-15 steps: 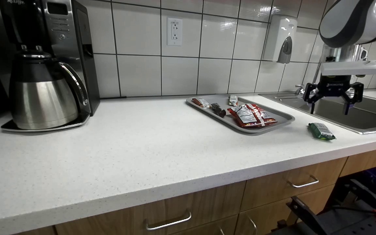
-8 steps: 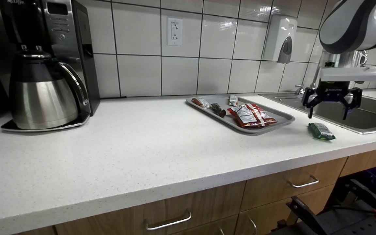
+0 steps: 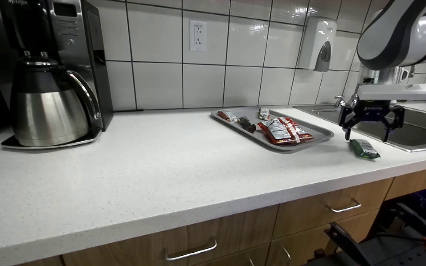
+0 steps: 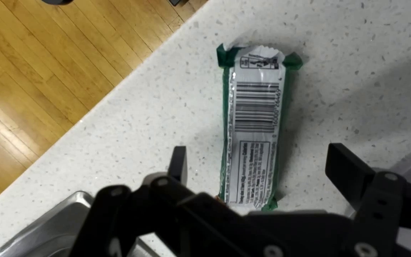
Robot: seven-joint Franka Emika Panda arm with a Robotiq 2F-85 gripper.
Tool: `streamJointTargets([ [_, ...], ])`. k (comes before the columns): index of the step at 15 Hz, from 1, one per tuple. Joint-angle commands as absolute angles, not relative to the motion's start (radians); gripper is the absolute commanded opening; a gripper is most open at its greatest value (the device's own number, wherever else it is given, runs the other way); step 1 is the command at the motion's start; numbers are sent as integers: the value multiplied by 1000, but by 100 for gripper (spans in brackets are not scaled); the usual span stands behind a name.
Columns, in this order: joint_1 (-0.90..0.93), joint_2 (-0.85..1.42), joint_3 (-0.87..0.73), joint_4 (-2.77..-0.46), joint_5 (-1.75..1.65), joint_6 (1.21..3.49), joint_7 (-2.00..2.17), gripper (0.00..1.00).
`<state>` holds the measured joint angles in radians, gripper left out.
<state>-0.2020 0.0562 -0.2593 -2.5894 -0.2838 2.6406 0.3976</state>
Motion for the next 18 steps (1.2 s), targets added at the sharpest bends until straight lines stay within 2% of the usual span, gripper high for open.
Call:
streamJointTargets([
  [1,-191,86,-258,-2590,-313,2685,433,100],
  [7,-170,122,-274,-2590,-315,2720,432,100],
  [8,-168,124,-276,-2590,-311,2723,430,97],
  [9,-167,126,-278,-2590,-309,2725,428,72],
  [11,-167,127,-280,-2591,-305,2728,423,69],
  [18,-169,114,-276,-2592,-279,2729,404,16],
])
